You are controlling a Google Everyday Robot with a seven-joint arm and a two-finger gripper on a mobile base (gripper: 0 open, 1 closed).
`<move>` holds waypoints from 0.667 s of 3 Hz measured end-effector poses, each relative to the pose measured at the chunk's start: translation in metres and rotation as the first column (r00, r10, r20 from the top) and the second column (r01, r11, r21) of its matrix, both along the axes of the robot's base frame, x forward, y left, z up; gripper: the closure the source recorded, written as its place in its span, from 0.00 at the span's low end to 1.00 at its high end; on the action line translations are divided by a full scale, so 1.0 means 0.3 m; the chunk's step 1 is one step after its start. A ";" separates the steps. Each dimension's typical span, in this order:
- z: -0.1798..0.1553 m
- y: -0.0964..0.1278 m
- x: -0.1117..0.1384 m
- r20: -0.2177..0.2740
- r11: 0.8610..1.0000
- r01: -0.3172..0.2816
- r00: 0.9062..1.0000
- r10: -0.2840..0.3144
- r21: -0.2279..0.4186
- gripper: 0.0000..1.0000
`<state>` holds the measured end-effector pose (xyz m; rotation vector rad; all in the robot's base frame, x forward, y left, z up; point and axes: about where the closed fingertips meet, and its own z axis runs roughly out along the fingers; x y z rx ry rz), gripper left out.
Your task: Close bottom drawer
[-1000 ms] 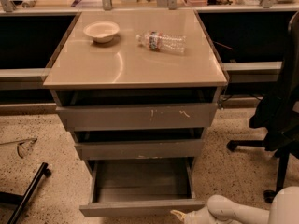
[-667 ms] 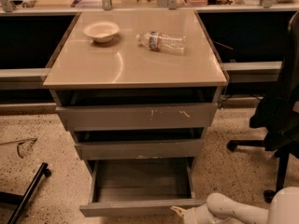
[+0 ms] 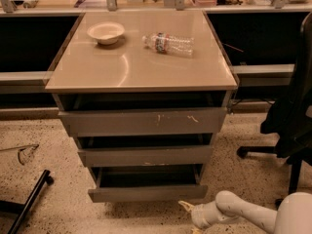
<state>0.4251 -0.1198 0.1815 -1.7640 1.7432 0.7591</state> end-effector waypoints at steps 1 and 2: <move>-0.029 0.025 0.051 0.006 1.000 -0.013 1.000 0.013 0.017 0.00; -0.093 0.108 0.175 0.051 0.997 -0.056 0.997 0.054 0.050 0.00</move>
Offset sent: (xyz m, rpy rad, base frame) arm 0.1385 0.0443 -0.0509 0.0683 -0.1615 0.0685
